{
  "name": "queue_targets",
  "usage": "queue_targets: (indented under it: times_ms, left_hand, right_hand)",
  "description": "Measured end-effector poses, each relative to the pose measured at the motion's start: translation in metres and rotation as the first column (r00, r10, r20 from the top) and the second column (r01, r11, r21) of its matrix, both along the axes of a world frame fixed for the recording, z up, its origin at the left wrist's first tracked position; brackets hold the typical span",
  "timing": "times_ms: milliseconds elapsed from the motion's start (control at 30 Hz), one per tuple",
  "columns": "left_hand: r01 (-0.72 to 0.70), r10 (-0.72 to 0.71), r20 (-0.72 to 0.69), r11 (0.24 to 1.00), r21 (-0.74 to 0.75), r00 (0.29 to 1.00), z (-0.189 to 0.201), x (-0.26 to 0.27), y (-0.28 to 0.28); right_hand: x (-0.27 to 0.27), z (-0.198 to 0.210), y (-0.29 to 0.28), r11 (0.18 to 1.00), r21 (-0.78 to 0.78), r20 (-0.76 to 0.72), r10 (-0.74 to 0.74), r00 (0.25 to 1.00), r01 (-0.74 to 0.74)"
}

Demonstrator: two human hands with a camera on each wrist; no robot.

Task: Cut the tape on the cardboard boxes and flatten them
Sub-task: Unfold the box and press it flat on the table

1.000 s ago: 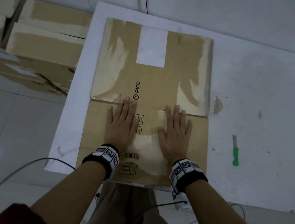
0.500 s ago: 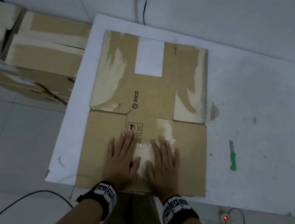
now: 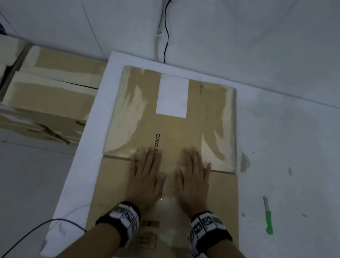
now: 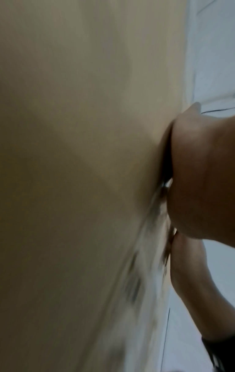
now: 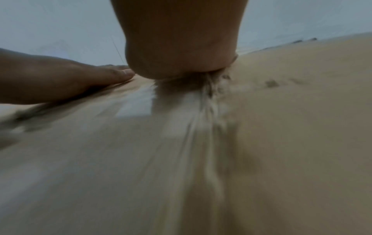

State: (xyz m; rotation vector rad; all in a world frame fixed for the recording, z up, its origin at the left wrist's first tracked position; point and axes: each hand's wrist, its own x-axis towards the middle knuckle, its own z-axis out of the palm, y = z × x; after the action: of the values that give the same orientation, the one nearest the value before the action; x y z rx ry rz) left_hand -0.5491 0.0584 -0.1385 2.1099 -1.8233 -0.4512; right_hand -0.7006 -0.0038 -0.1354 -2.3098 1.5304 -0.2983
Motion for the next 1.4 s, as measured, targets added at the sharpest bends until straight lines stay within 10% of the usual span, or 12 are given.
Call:
queue_targets:
  times_ms: [533, 900, 1400]
  left_hand:
    - [-0.008, 0.003, 0.097, 0.999, 0.045, 0.995, -0.011, 0.101, -0.224]
    - [0.031, -0.044, 0.085, 0.988, 0.151, 0.995, -0.004, 0.104, -0.219]
    - [-0.276, 0.257, 0.141, 0.951, 0.139, 0.956, -0.006, 0.069, -0.031]
  right_hand:
    - [0.071, -0.011, -0.229, 0.999, -0.029, -0.094, 0.013, 0.995, -0.015]
    - [0.055, 0.003, -0.234, 0.982, 0.17, -0.124, 0.1, 0.987, -0.078]
    - [-0.064, -0.003, -0.064, 0.981, 0.048, -0.15, -0.178, 0.973, 0.187]
